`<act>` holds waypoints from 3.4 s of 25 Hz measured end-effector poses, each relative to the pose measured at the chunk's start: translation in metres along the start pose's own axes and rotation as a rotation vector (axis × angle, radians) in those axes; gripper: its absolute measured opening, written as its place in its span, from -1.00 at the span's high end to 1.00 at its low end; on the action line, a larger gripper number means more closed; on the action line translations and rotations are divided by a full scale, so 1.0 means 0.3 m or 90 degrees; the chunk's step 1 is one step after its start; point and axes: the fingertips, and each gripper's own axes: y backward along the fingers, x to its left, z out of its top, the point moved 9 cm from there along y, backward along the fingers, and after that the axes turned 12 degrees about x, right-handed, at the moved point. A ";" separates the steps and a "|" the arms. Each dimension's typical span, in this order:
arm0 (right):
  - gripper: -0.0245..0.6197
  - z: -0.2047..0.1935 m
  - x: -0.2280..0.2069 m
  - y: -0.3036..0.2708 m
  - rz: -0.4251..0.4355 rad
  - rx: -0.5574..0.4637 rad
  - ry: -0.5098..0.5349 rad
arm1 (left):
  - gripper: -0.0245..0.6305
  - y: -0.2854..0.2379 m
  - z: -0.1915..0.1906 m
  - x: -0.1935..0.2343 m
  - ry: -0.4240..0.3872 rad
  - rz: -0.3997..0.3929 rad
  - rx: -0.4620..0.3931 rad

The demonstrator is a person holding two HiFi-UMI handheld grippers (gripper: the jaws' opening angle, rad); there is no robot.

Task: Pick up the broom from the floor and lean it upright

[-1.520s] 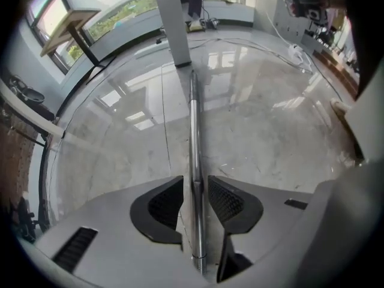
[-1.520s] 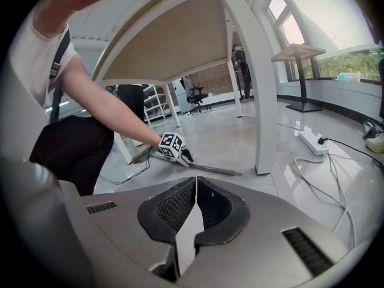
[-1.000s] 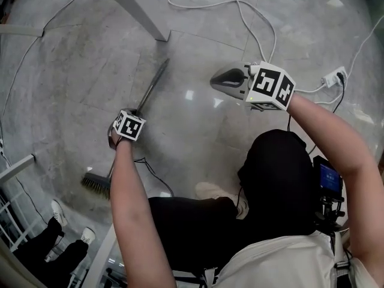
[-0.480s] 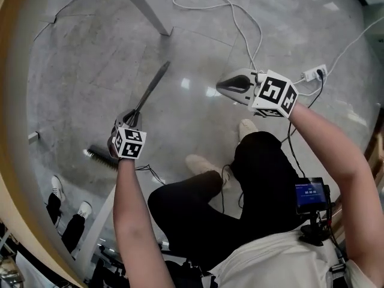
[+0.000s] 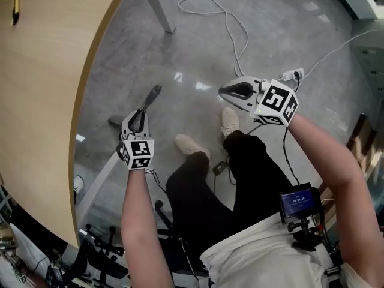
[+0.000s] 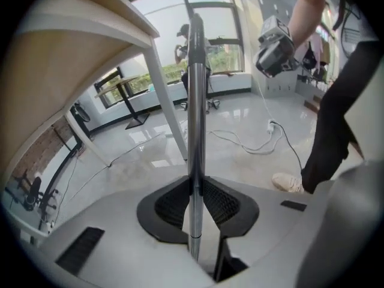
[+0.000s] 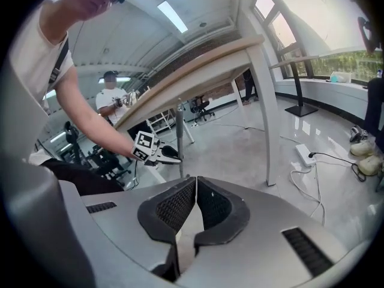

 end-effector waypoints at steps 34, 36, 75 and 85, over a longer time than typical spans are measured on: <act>0.86 0.177 0.329 -0.216 0.231 0.155 0.261 | 0.70 0.243 -0.434 -0.429 0.867 0.363 -0.027; 0.86 0.181 0.336 -0.233 0.233 0.162 0.269 | 0.70 0.226 -0.435 -0.389 0.854 0.373 -0.039; 0.86 0.166 0.300 -0.250 0.206 0.181 0.267 | 0.46 0.171 -0.441 -0.193 0.710 0.363 -0.044; 0.86 0.205 0.349 -0.199 0.229 0.140 0.269 | 0.50 0.392 -0.453 -0.367 0.711 0.351 -0.040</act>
